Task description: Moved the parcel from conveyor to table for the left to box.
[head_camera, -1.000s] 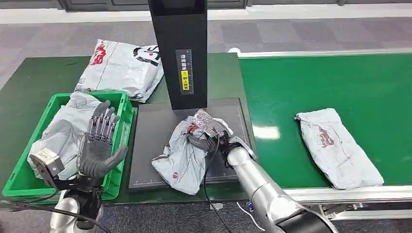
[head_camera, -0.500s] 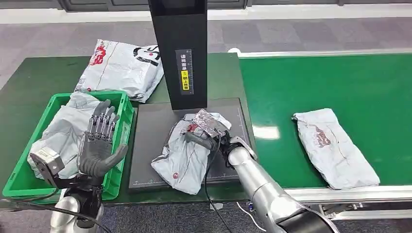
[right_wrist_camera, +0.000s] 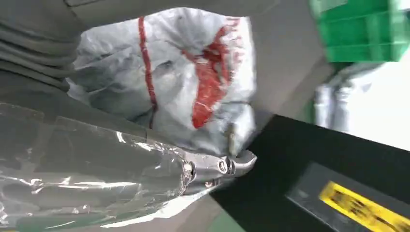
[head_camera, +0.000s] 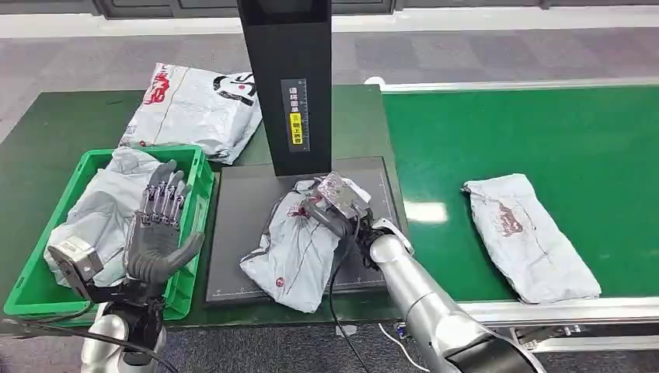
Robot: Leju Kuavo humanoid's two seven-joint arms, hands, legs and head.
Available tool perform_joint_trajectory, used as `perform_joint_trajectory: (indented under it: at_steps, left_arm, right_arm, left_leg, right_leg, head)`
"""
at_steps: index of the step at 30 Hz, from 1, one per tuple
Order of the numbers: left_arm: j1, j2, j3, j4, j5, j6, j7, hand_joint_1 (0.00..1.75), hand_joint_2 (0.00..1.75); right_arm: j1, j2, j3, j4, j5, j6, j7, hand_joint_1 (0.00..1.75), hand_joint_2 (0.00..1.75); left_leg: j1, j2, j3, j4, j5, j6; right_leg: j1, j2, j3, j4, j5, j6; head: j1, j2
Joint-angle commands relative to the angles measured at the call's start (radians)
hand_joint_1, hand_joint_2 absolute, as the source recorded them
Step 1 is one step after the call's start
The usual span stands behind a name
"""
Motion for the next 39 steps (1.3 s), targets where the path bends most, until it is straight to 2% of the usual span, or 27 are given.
perform_joint_trajectory:
  at_steps: [1, 4, 8, 19, 21, 24, 25, 27, 29, 31, 32, 33, 34, 35, 39]
  left_arm:
    - [0.082, 0.027, 0.034, -0.044, -0.011, 0.027, -0.024, 0.00, 1.75]
    - [0.121, 0.012, 0.066, -0.078, -0.016, 0.036, -0.032, 0.00, 1.75]
    - [0.135, 0.006, 0.080, -0.082, -0.026, 0.026, -0.035, 0.00, 1.75]
    - [0.109, 0.025, 0.048, -0.005, -0.050, 0.004, -0.020, 0.00, 1.75]
    - [0.086, 0.051, 0.004, 0.005, -0.169, 0.034, -0.006, 0.00, 1.75]
    - [-0.008, 0.081, -0.091, 0.034, -0.455, 0.128, 0.026, 0.00, 1.75]
    - [-0.018, 0.077, -0.093, 0.036, -0.459, 0.129, 0.032, 0.00, 1.75]
    - [-0.109, 0.116, -0.185, 0.079, -0.678, 0.173, 0.080, 0.00, 1.75]
    - [-0.238, 0.140, -0.270, 0.173, -0.810, 0.178, 0.136, 0.00, 1.75]
    - [-0.416, 0.148, -0.370, 0.327, -0.945, 0.179, 0.187, 0.00, 1.75]
    - [-0.461, 0.142, -0.385, 0.370, -0.954, 0.169, 0.194, 0.00, 1.75]
    - [-0.544, 0.138, -0.442, 0.465, -1.000, 0.138, 0.214, 0.00, 1.75]
    - [-0.600, 0.127, -0.486, 0.536, -1.044, 0.122, 0.228, 0.00, 1.75]
    - [-0.613, 0.118, -0.488, 0.556, -1.046, 0.124, 0.229, 0.00, 1.75]
    - [-0.634, 0.114, -0.528, 0.600, -1.072, 0.105, 0.233, 0.00, 1.75]
  right_arm:
    - [0.190, -0.108, 0.046, -0.626, 0.002, -0.064, 0.000, 0.00, 1.75]
    - [0.308, -0.129, 0.034, -0.862, -0.013, -0.099, -0.027, 0.00, 1.75]
    - [0.427, -0.128, 0.011, -1.054, 0.003, -0.131, -0.047, 0.00, 1.75]
    - [0.567, -0.120, -0.062, -1.168, 0.022, -0.165, -0.072, 0.00, 1.75]
    - [0.588, -0.106, -0.095, -1.176, 0.005, -0.168, -0.081, 0.00, 1.75]
    - [0.632, -0.087, -0.140, -1.190, -0.015, -0.150, -0.099, 0.00, 1.75]
    - [0.635, -0.087, -0.142, -1.190, -0.015, -0.148, -0.102, 0.00, 1.75]
    - [0.644, -0.071, -0.162, -1.185, -0.020, -0.130, -0.107, 0.00, 1.75]
    - [0.642, -0.064, -0.174, -1.170, -0.021, -0.113, -0.108, 0.00, 1.75]
    - [0.631, -0.060, -0.185, -1.154, -0.024, -0.098, -0.112, 0.00, 1.75]
    - [0.624, -0.060, -0.186, -1.147, -0.026, -0.092, -0.113, 0.00, 1.75]
    - [0.613, -0.060, -0.188, -1.134, -0.031, -0.086, -0.114, 0.00, 1.75]
    - [0.606, -0.060, -0.189, -1.127, -0.035, -0.082, -0.114, 0.00, 1.75]
    - [0.602, -0.060, -0.190, -1.123, -0.036, -0.082, -0.114, 0.00, 1.75]
    - [0.600, -0.063, -0.188, -1.123, -0.038, -0.080, -0.114, 0.00, 1.75]
  left_leg:
    - [-0.001, 0.001, 0.002, -0.003, 0.001, 0.001]
    - [0.000, -0.001, 0.000, -0.002, -0.001, 0.000]
    - [0.000, -0.002, 0.000, -0.002, -0.001, 0.000]
    - [-0.001, -0.002, 0.002, -0.004, -0.002, -0.001]
    - [0.000, -0.002, 0.001, -0.003, -0.002, -0.001]
    - [0.000, -0.004, 0.001, -0.003, -0.001, -0.001]
    - [0.000, -0.006, -0.001, -0.001, -0.002, -0.001]
    - [0.000, -0.010, -0.001, -0.002, 0.000, -0.001]
    - [0.000, -0.008, -0.003, 0.000, -0.001, -0.002]
    - [0.000, -0.009, -0.002, -0.001, 0.000, -0.001]
    - [0.000, -0.009, -0.003, 0.000, 0.000, -0.001]
    - [0.001, -0.017, -0.006, 0.000, 0.003, -0.001]
    - [0.000, -0.009, -0.003, 0.001, 0.000, -0.002]
    - [0.000, -0.015, -0.004, 0.001, 0.003, -0.002]
    - [-0.001, -0.002, -0.002, -0.002, 0.003, -0.001]
  right_leg:
    - [0.000, 0.000, 0.001, -0.003, 0.000, 0.000]
    - [0.000, -0.002, 0.001, -0.001, -0.001, 0.000]
    - [0.000, -0.003, 0.001, -0.002, -0.002, 0.000]
    - [0.000, -0.004, 0.002, -0.004, -0.002, -0.001]
    - [0.000, -0.003, 0.001, -0.002, -0.002, -0.001]
    - [0.000, -0.006, 0.001, -0.003, -0.003, -0.001]
    - [0.000, -0.007, 0.000, -0.001, -0.003, -0.001]
    - [0.000, -0.011, 0.001, -0.002, -0.003, -0.001]
    - [0.000, -0.009, -0.001, 0.000, -0.003, -0.001]
    - [0.000, -0.010, 0.000, -0.002, -0.002, -0.001]
    - [0.000, -0.010, -0.001, -0.001, -0.002, -0.001]
    - [0.001, -0.018, 0.000, -0.001, -0.001, -0.001]
    - [0.000, -0.010, -0.002, 0.000, -0.001, -0.001]
    - [0.000, -0.016, -0.001, -0.001, -0.001, -0.001]
    - [-0.001, -0.003, -0.001, -0.002, 0.004, -0.001]
  head:
    - [0.000, 0.000]
    - [0.000, 0.000]
    - [0.000, 0.000]
    - [0.000, 0.000]
    - [0.000, 0.000]
    - [0.000, 0.000]
    - [0.000, 0.000]
    - [0.000, 0.000]
    - [0.000, 0.000]
    - [0.000, 0.000]
    - [0.000, 0.000]
    - [0.000, 0.000]
    - [0.000, 0.000]
    - [0.000, 0.000]
    - [0.000, 0.000]
